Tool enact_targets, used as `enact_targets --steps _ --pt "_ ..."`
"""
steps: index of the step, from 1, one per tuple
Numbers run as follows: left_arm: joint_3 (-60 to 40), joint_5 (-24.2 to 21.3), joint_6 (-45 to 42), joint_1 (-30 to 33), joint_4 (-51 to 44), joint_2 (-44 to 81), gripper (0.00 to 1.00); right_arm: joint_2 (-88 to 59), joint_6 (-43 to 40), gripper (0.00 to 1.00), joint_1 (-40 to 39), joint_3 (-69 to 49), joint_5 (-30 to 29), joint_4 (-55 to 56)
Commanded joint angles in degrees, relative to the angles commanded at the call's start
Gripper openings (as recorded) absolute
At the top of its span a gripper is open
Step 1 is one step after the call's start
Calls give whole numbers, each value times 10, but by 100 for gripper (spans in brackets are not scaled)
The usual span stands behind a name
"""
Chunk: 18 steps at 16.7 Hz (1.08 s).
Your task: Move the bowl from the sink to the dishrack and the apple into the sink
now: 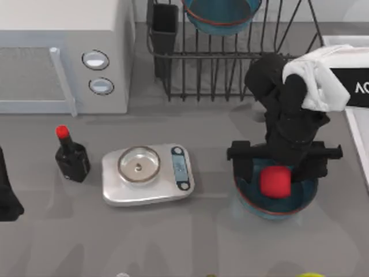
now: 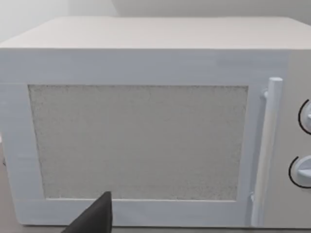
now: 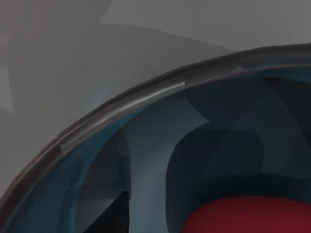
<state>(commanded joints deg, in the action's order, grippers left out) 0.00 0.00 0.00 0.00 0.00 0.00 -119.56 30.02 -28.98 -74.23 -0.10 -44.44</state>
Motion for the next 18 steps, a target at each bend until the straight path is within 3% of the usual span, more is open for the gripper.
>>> enact_targets --steps 5,18 --pt "0 0 0 0 0 0 100 -4 0 100 0 5 0 7" --pt "0 0 0 0 0 0 100 -4 0 2 0 5 0 7"
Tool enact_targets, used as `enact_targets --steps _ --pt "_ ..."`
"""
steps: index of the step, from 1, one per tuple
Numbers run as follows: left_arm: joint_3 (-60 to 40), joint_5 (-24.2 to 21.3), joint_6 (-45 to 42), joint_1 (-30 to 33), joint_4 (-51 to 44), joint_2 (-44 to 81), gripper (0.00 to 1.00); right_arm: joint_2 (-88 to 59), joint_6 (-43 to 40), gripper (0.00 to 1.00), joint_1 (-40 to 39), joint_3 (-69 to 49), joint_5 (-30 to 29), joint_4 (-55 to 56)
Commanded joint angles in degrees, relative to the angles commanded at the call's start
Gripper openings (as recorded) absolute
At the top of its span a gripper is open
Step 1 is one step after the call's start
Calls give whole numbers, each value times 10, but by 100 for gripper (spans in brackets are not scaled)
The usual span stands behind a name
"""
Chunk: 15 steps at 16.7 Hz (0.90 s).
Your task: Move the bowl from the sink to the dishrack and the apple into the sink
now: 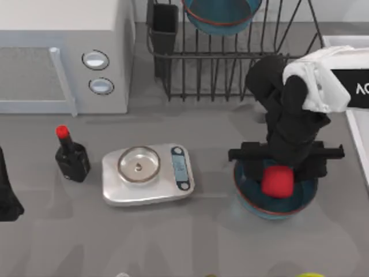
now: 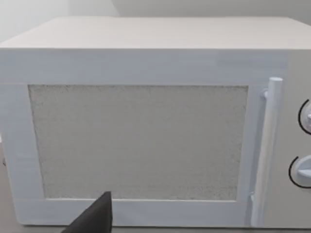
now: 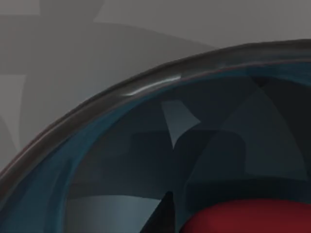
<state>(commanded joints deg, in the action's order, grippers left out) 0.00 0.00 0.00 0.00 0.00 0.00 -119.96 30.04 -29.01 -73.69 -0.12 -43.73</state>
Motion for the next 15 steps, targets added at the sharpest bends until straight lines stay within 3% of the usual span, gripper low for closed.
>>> enact_targets --steps 8,15 --pt "0 0 0 0 0 0 100 0 0 0 0 0 0 0" --pt "0 0 0 0 0 0 100 60 -1 0 -4 -58 -15 -95"
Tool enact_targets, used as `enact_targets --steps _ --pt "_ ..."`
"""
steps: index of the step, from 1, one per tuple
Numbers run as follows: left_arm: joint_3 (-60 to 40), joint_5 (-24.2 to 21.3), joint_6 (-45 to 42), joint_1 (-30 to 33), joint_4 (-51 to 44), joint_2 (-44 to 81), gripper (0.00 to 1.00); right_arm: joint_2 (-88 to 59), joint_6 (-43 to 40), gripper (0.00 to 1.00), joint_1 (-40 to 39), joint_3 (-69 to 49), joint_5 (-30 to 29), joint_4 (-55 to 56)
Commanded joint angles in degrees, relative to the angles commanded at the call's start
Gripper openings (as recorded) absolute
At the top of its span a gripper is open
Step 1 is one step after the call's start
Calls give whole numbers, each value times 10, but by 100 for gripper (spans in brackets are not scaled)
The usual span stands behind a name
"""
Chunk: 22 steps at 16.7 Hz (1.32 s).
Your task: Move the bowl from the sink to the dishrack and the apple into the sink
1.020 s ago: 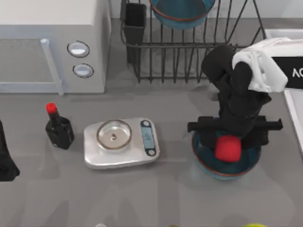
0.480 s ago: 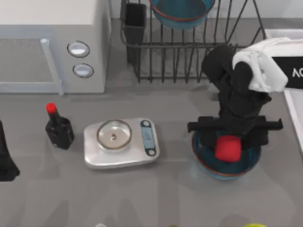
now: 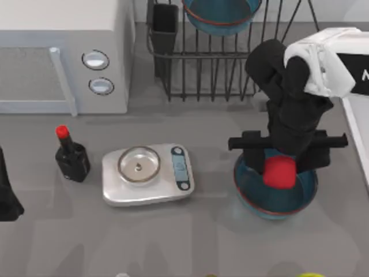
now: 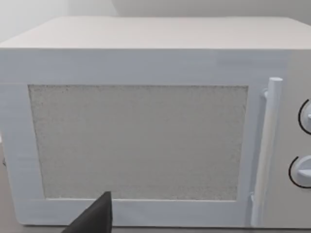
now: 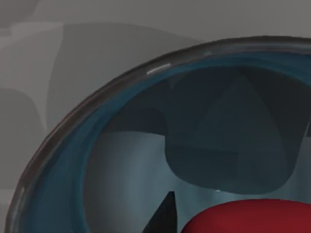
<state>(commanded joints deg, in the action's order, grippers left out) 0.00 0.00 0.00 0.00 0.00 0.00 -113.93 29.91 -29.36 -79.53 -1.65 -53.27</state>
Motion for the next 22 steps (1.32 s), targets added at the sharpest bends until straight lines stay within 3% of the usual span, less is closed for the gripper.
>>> enact_targets --steps 12,18,22 --pt "0 0 0 0 0 0 100 46 -3 0 2 -106 1 -150" --pt "0 0 0 0 0 0 100 48 -3 0 6 -103 5 -143" --pt "0 0 0 0 0 0 100 88 -26 0 72 -93 61 -61"
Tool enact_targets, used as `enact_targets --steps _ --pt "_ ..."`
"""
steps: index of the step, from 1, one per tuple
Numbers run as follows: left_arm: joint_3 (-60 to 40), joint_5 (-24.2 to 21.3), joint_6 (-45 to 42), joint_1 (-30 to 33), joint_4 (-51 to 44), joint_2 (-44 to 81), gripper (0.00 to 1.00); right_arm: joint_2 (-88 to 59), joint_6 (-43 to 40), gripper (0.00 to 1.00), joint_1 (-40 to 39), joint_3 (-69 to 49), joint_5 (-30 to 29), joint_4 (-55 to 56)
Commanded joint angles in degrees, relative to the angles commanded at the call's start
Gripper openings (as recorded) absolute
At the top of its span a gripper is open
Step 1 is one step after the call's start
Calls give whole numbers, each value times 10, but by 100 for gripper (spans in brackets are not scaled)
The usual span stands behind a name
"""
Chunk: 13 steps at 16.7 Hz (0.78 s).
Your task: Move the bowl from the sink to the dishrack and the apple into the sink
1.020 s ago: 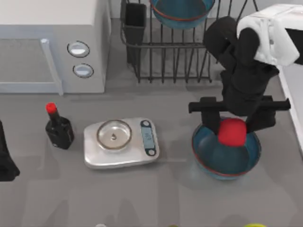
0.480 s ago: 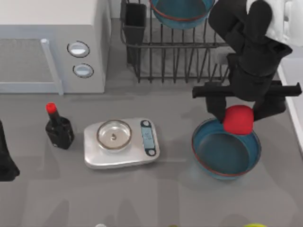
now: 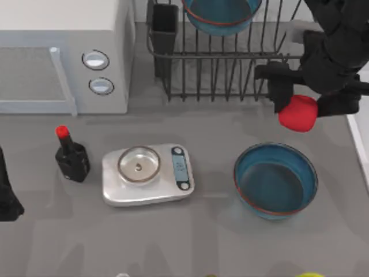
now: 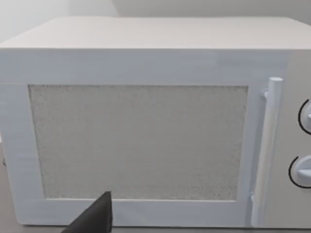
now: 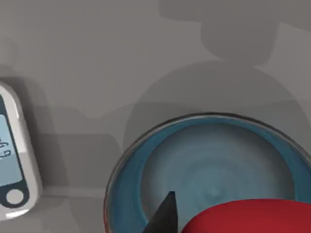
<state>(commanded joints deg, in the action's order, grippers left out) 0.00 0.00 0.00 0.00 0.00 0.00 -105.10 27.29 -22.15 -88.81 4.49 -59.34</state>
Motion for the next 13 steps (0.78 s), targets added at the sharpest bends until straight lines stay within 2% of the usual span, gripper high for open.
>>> enact_targets --steps 4,8,13 --pt "0 0 0 0 0 0 100 31 -41 0 104 24 89 179" --pt "0 0 0 0 0 0 100 61 -95 0 242 114 166 450" --pt "0 0 0 0 0 0 100 89 -156 0 396 274 205 748"
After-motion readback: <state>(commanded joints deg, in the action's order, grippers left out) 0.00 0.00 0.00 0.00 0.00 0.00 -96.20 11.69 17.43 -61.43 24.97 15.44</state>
